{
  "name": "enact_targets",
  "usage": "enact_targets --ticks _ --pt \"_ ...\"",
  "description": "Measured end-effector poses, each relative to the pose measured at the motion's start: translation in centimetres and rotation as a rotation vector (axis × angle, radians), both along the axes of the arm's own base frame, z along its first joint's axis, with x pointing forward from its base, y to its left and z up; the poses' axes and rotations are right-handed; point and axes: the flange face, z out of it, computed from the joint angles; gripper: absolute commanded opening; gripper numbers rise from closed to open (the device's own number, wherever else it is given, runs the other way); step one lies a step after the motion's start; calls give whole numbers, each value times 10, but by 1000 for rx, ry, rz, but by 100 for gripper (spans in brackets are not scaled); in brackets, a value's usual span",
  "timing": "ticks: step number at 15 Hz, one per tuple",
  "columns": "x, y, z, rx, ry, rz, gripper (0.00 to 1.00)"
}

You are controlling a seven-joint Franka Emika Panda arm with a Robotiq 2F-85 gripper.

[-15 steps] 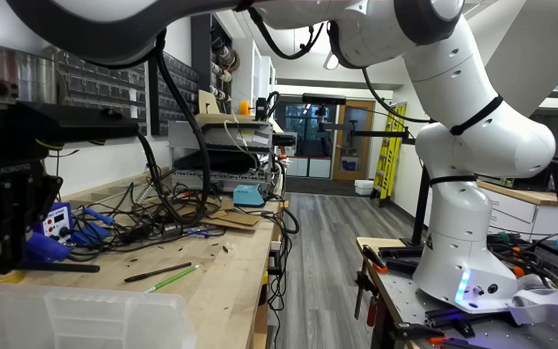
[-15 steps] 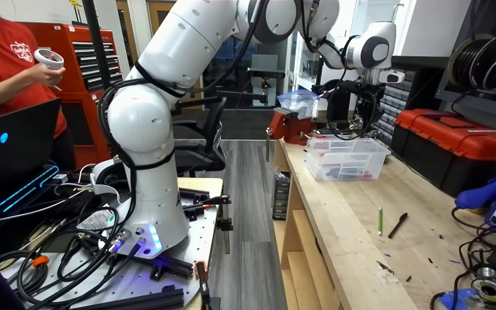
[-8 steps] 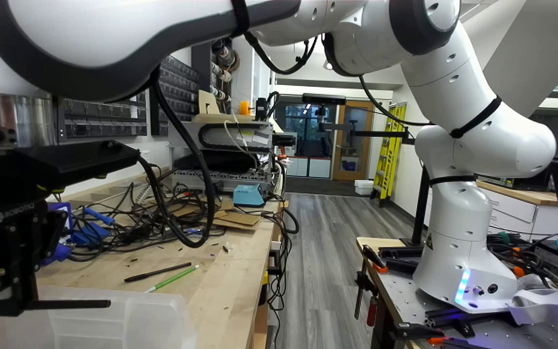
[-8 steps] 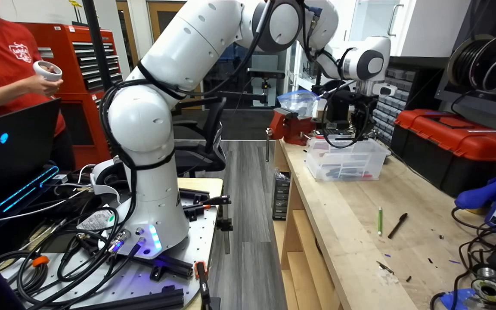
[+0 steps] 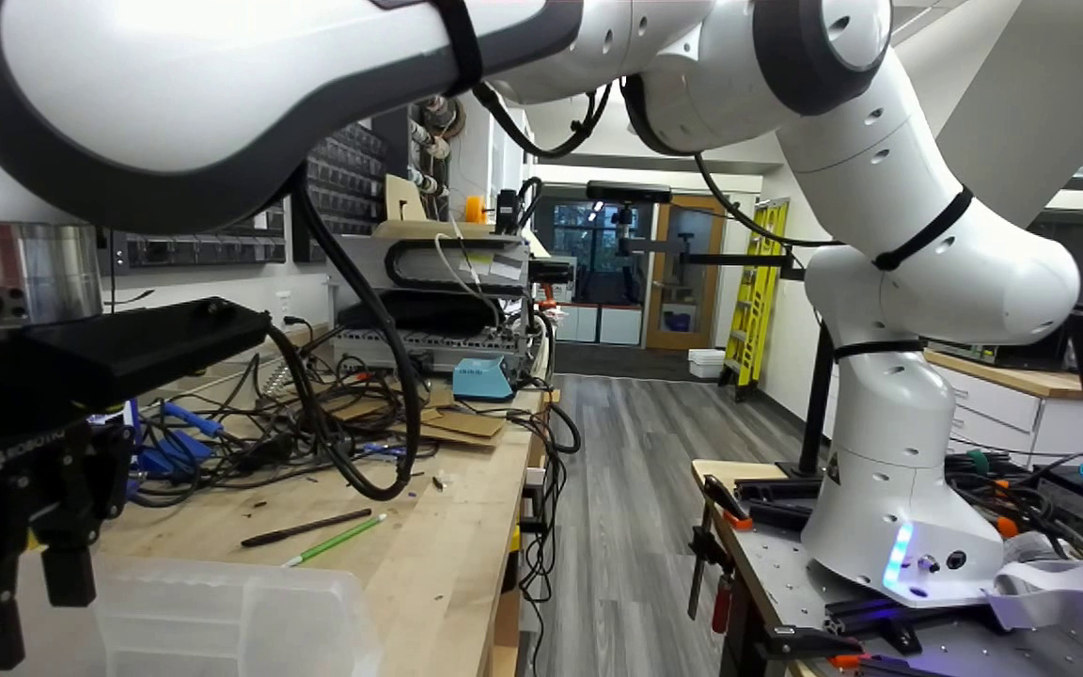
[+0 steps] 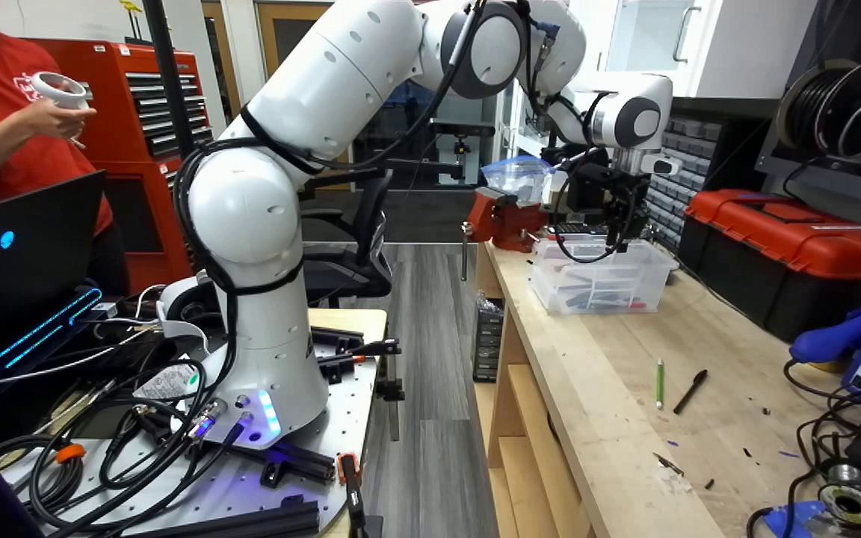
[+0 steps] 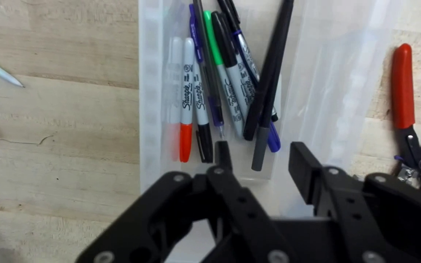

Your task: Pick up the pen from the table and place it in the colourless container.

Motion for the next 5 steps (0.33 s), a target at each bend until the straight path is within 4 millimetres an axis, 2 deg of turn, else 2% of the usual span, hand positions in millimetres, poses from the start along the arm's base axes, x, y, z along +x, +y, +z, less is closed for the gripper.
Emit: enact_targets --ticks 3,4,5 --pt "-2 4 14 10 -16 -3 95" --pt "-2 5 19 13 -22 -5 78" --pt "-2 5 21 14 -25 -5 84"
